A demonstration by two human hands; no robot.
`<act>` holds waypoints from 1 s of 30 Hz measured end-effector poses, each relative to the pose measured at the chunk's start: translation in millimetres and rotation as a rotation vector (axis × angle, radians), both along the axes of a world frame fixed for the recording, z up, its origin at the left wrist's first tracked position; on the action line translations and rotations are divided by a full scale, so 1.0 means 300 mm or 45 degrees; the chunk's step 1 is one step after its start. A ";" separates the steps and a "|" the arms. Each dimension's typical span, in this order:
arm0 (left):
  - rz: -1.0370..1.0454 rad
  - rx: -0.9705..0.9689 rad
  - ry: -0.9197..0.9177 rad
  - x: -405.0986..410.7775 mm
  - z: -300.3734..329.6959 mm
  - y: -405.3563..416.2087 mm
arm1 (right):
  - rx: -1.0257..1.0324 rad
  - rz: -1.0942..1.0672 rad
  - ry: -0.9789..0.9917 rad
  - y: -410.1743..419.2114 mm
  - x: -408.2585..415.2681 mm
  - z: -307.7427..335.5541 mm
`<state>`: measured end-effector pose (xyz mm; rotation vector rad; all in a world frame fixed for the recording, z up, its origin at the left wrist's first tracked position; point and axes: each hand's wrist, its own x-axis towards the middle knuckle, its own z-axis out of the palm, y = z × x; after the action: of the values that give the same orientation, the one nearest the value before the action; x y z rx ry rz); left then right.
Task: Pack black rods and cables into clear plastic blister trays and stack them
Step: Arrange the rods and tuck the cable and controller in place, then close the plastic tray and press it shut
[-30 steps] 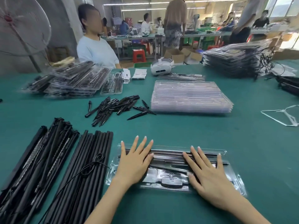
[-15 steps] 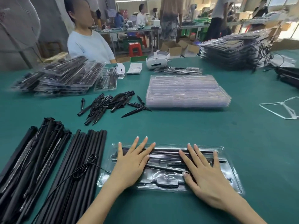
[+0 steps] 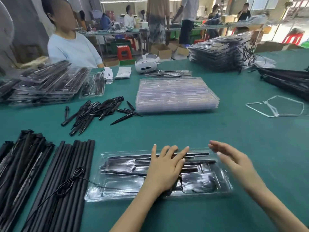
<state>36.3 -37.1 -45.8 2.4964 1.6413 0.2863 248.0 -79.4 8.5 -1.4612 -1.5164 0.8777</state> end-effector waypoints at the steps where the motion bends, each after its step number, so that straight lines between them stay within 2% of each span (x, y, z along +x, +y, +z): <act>1: 0.002 -0.002 -0.010 0.002 0.001 0.000 | 0.076 -0.180 -0.240 -0.015 0.046 -0.014; 3: -0.008 0.005 -0.024 -0.001 -0.001 -0.001 | -0.040 -0.252 -0.596 -0.054 0.103 -0.042; 5: -0.003 0.030 -0.032 -0.002 -0.001 -0.001 | -0.285 -0.103 -0.730 -0.087 0.118 -0.076; 9: 0.008 0.151 -0.073 -0.004 0.000 -0.008 | -0.306 -0.080 -0.560 -0.087 0.097 -0.119; 14: 0.027 0.212 -0.194 -0.007 0.007 -0.014 | -0.514 -0.046 -0.001 -0.044 0.125 -0.121; 16: 0.024 0.196 -0.209 -0.006 0.007 -0.013 | -0.587 -0.009 0.148 -0.037 0.128 -0.107; 25: 0.014 0.206 -0.271 -0.007 0.012 -0.011 | -0.563 0.111 -0.008 -0.039 0.109 -0.071; 30: 0.014 0.209 -0.273 -0.007 0.010 -0.013 | -0.517 0.017 0.100 -0.047 0.097 -0.101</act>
<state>34.1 -41.1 -42.7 2.4672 1.6039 0.6906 277.2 -93.6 -21.7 -1.6787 -1.3418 1.2913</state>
